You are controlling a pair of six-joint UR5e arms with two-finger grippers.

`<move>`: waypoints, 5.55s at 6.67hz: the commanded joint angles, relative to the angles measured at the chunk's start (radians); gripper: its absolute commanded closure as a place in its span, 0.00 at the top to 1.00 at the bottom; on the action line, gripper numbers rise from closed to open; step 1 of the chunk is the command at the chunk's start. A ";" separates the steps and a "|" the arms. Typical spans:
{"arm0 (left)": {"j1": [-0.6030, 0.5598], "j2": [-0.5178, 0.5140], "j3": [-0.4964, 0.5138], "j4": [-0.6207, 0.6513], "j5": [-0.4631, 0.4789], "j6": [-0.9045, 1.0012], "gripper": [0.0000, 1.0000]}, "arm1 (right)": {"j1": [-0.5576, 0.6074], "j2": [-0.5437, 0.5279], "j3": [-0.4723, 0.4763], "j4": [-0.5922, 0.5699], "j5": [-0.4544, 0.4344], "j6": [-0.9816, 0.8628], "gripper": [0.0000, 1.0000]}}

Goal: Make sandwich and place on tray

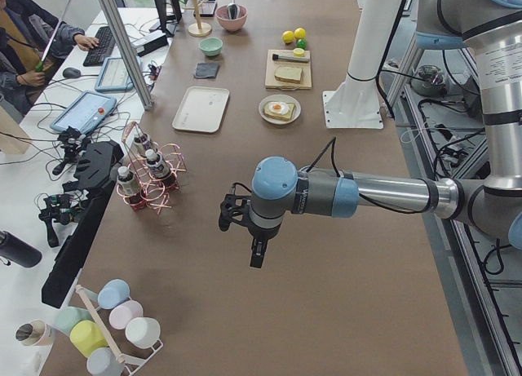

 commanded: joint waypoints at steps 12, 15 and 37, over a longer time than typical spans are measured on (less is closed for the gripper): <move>0.006 -0.075 0.044 0.021 -0.042 -0.081 0.98 | -0.254 0.004 0.073 0.308 0.267 0.297 0.98; 0.009 -0.086 0.056 -0.031 -0.039 -0.167 0.98 | -0.458 0.070 0.090 0.516 0.183 0.785 0.97; 0.034 -0.106 0.090 -0.045 -0.039 -0.207 0.98 | -1.015 0.419 0.126 0.566 -0.271 1.473 0.00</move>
